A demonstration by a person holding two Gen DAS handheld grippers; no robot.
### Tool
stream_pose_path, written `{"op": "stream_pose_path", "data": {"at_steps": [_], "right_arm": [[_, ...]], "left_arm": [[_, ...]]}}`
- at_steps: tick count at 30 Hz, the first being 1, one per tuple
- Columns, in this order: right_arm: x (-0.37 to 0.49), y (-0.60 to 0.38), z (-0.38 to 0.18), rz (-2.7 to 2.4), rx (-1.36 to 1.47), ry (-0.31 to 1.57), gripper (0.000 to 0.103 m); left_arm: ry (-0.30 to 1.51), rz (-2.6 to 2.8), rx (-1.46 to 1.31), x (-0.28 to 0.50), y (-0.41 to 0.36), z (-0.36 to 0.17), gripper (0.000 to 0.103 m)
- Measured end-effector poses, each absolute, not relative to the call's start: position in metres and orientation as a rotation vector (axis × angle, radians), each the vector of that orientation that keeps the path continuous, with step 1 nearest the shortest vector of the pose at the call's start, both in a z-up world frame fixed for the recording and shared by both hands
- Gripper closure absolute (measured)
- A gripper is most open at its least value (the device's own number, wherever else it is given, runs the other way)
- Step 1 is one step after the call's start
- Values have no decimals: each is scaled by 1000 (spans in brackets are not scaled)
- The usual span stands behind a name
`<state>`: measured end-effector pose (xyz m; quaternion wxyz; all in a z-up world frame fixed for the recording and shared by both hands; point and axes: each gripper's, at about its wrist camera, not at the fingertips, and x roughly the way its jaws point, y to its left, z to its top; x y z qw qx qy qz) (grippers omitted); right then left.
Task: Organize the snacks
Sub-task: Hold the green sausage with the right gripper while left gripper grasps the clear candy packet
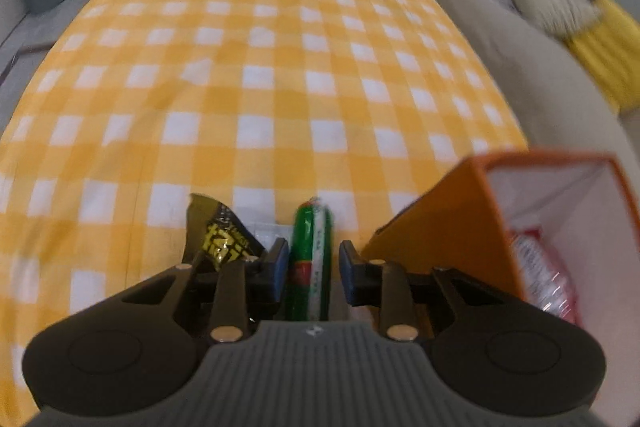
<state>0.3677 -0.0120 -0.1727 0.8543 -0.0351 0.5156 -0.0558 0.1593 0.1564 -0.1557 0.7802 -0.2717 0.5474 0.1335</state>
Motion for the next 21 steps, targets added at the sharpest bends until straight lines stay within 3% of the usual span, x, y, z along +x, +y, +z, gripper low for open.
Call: {"op": "stream_pose_path", "data": {"at_steps": [11, 21], "right_arm": [[360, -25, -165, -40, 5, 1069, 83], [281, -41, -137, 202, 109, 1092, 82]], "left_arm": [[1119, 366, -749, 149, 184, -155, 7], [1134, 366, -720, 149, 182, -157, 7]]}}
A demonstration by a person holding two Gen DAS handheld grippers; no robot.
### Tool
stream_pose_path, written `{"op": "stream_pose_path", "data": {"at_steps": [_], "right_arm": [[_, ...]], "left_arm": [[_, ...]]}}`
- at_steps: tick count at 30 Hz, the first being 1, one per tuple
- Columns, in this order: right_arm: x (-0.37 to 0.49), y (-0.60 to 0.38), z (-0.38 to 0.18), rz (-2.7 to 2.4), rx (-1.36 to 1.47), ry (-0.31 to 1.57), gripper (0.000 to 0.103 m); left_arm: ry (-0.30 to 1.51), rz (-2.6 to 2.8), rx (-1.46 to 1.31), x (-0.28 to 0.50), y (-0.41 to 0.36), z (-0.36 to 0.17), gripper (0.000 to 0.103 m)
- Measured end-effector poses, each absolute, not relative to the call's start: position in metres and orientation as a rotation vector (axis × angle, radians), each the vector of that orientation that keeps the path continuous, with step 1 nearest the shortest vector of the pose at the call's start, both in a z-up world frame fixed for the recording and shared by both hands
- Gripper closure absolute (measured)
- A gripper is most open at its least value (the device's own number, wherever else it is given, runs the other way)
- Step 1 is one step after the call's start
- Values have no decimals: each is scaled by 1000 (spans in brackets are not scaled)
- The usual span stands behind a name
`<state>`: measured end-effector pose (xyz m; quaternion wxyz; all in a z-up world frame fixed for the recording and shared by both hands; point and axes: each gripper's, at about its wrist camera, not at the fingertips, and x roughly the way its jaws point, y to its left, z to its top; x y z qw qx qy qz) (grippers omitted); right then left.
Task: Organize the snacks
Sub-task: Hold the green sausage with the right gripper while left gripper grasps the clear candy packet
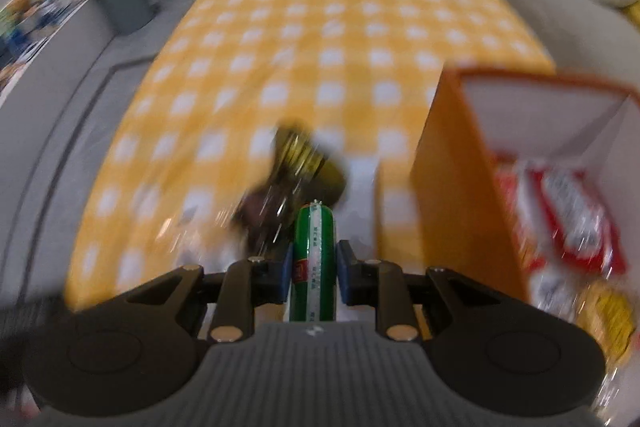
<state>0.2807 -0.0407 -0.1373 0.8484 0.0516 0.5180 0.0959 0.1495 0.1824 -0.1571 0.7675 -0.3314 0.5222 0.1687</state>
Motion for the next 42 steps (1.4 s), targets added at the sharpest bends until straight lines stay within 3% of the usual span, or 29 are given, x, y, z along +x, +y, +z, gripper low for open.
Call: {"op": "stream_pose_path", "data": {"at_steps": [8, 22, 36, 39, 41, 42], "right_arm": [[242, -42, -172, 296, 106, 1183, 81], [209, -42, -177, 383, -33, 1008, 82], [205, -64, -180, 448, 64, 993, 82], [202, -65, -180, 443, 47, 983, 82], [200, -65, -179, 440, 43, 980, 82], [199, -65, -179, 438, 40, 980, 82]], "left_arm": [[1152, 355, -683, 150, 177, -158, 7], [1121, 203, -767, 170, 155, -162, 7], [1105, 271, -392, 209, 88, -176, 5], [1085, 298, -340, 209, 83, -177, 18], [1093, 323, -297, 210, 80, -177, 33], [1096, 323, -285, 211, 78, -177, 33]]}}
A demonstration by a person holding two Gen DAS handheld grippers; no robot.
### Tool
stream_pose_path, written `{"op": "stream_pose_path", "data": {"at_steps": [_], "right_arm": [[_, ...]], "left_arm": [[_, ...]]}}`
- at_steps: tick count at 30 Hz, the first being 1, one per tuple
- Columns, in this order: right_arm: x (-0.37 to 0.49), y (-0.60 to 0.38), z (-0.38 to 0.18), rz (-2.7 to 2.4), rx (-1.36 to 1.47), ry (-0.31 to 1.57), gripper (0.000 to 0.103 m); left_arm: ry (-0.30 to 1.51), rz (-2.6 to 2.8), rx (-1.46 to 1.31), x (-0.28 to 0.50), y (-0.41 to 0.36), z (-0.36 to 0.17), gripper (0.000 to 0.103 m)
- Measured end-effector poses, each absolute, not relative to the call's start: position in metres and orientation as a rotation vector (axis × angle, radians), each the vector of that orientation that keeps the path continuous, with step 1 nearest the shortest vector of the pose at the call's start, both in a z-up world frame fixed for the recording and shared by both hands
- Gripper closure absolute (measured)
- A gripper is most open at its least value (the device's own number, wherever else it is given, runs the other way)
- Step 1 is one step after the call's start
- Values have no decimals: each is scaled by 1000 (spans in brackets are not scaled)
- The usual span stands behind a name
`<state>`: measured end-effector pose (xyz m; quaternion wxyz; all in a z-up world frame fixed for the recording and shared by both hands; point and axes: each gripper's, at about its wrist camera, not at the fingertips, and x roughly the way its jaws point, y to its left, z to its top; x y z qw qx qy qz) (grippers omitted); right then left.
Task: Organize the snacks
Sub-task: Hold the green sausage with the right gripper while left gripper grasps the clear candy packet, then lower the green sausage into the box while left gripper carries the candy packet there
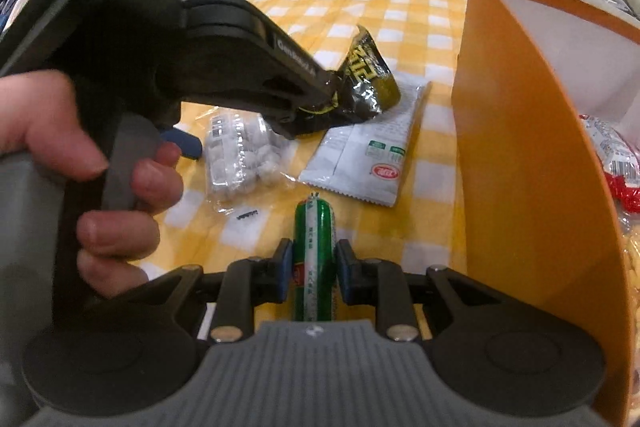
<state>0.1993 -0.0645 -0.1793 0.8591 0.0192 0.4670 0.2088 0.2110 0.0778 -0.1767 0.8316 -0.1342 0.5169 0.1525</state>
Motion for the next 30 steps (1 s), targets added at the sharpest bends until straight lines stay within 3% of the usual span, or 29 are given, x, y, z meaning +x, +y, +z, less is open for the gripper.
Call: {"op": "stream_pose_path", "data": {"at_steps": [18, 30], "right_arm": [[183, -94, -131, 481, 191, 951, 82], [197, -218, -48, 441, 404, 802, 82]], "left_arm": [[963, 185, -438, 173, 101, -124, 38], [890, -3, -545, 161, 90, -89, 42]]}}
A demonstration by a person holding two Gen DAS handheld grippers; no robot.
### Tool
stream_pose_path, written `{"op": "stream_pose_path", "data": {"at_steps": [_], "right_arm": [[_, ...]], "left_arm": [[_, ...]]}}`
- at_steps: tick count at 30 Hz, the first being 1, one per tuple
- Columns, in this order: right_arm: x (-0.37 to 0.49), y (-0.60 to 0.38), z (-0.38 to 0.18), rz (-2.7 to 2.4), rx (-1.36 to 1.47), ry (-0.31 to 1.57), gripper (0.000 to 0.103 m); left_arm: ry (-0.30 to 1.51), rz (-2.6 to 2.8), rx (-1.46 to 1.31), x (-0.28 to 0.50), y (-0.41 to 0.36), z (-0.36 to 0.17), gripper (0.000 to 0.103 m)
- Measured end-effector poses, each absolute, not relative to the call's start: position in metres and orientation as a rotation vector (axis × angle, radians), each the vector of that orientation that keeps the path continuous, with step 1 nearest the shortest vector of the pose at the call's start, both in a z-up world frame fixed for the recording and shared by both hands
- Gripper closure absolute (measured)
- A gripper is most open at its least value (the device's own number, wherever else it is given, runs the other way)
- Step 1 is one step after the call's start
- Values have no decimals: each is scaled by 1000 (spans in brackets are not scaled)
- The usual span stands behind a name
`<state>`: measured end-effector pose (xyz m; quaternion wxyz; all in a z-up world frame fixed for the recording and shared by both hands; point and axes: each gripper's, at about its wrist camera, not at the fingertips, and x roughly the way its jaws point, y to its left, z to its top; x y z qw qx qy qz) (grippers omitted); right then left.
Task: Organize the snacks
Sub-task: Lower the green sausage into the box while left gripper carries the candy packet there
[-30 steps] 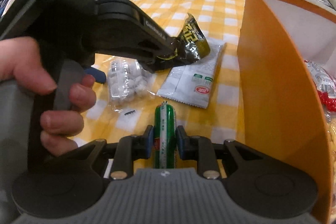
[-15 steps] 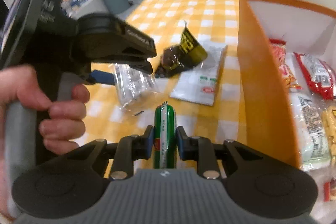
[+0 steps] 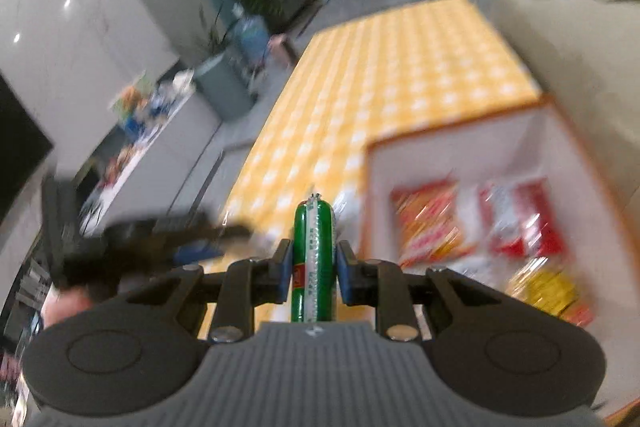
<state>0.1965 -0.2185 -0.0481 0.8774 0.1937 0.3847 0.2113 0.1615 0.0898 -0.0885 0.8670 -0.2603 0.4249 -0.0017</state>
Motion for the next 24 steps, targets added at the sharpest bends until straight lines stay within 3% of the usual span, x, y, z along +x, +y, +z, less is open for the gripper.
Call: {"op": "stream_pose_path", "data": {"at_steps": [7, 21, 23, 24], "right_arm": [[269, -248, -68, 309, 223, 905, 82], [367, -221, -170, 238, 120, 1096, 80], [370, -222, -174, 250, 127, 1116, 44], [370, -225, -172, 250, 138, 1113, 41]], "left_arm": [[917, -66, -550, 166, 71, -96, 43], [923, -70, -545, 168, 71, -96, 43], [921, -79, -543, 167, 70, -96, 43], [920, -87, -539, 167, 70, -95, 43]]}}
